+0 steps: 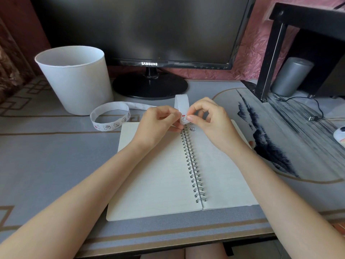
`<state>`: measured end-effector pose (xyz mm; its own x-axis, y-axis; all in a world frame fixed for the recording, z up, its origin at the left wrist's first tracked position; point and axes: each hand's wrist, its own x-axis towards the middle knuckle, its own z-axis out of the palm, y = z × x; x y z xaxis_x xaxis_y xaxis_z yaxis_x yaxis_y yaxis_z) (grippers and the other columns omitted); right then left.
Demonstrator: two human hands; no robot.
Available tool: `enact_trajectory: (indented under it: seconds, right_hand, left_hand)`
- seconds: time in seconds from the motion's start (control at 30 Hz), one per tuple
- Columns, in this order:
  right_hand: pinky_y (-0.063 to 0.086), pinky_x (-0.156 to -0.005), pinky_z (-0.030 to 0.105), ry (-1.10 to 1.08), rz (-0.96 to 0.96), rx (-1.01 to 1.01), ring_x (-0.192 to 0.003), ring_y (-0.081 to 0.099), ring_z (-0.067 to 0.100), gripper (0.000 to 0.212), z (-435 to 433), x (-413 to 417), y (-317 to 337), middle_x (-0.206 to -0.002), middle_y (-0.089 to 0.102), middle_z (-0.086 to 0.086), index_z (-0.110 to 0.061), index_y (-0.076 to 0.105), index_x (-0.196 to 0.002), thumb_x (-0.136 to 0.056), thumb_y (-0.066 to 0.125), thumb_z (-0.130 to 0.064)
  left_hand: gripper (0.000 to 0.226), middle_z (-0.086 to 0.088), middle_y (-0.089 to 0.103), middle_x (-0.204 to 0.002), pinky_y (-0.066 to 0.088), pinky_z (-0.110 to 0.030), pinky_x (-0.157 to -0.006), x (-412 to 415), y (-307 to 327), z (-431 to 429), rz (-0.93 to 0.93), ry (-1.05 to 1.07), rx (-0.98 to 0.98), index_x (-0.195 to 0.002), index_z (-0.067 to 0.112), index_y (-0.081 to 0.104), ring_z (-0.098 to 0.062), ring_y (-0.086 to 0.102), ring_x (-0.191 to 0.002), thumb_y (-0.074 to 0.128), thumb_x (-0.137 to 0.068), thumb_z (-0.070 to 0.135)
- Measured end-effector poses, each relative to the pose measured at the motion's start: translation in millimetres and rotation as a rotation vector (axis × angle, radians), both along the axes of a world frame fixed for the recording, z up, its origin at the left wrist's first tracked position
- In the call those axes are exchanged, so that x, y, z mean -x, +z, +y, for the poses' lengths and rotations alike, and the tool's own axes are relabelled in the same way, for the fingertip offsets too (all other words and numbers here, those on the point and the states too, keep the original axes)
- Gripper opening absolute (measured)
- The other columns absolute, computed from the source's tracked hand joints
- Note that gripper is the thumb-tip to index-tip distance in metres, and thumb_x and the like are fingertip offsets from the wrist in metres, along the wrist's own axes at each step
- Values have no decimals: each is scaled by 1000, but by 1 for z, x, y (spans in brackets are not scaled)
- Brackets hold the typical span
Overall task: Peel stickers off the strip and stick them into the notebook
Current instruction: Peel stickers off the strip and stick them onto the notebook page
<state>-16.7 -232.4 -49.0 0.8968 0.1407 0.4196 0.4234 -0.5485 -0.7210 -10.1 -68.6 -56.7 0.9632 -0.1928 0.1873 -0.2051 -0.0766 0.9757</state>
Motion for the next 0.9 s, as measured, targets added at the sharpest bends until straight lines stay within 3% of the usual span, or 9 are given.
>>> enact_trajectory:
  seconds: [0.1, 0.2, 0.3, 0.4, 0.5, 0.6, 0.73, 0.9]
  right_hand:
    - [35, -69, 8, 45, -33, 2, -74, 49, 7, 10, -1, 1, 2, -94, 55, 2, -14, 65, -81, -81, 69, -4]
    - [36, -68, 8, 63, -21, -49, -75, 48, 4, 12, -2, 3, 5, -94, 54, 0, -15, 64, -81, -82, 69, -4]
    - [38, -66, 11, 12, 51, -244, -70, 50, 2, 8, -4, 5, 11, -84, 59, -5, -14, 64, -83, -84, 67, -7]
    - [37, -53, 9, -112, 221, -400, -55, 50, -1, 4, -13, 4, 17, -74, 61, -1, -12, 64, -84, -84, 67, -9]
    - [28, -43, 12, -196, 399, -340, -42, 43, -1, 5, -22, 1, 15, -64, 58, -1, -7, 69, -86, -83, 66, -9]
    - [29, -41, 12, -220, 495, -273, -45, 43, 2, 12, -25, 0, 10, -64, 62, 1, -2, 71, -87, -82, 68, -13]
    - [30, -47, 20, -285, 494, -182, -50, 44, 7, 2, -24, -2, 6, -68, 66, 3, -11, 70, -77, -78, 71, -12]
    - [32, -50, 23, -274, 501, -144, -50, 43, 8, 8, -24, -2, 6, -65, 64, 1, -5, 72, -83, -78, 71, -11]
  left_hand:
    - [19, -8, 65, -72, 59, -26, -69, -2, -1, 0, -5, 25, -2, -81, 3, 66, -13, 66, -66, 54, -95, 7]
    - [19, -9, 65, -74, 59, -29, -70, -3, -3, 1, -8, 47, 11, -81, 4, 66, -14, 67, -65, 54, -95, 8]
    - [19, -9, 66, -75, 57, -24, -66, -3, -2, 2, -10, 67, 19, -80, 3, 65, -15, 68, -67, 54, -95, 7]
    - [20, -8, 65, -74, 55, -21, -65, -4, -2, 2, -7, 77, 25, -78, 4, 64, -16, 68, -69, 53, -95, 6]
    - [21, -7, 65, -72, 55, -21, -65, -3, -2, 1, -6, 76, 27, -76, 7, 63, -16, 67, -69, 54, -95, 6]
    - [21, -7, 65, -72, 55, -21, -65, -3, -2, 1, -4, 77, 31, -76, 7, 64, -16, 67, -68, 54, -95, 7]
    - [21, -8, 65, -72, 56, -21, -65, -2, -1, 2, -4, 78, 27, -76, 6, 64, -16, 67, -69, 54, -95, 6]
    - [21, -9, 66, -74, 59, -27, -71, -2, -2, 1, -4, 76, 22, -77, 4, 64, -15, 67, -69, 53, -95, 6]
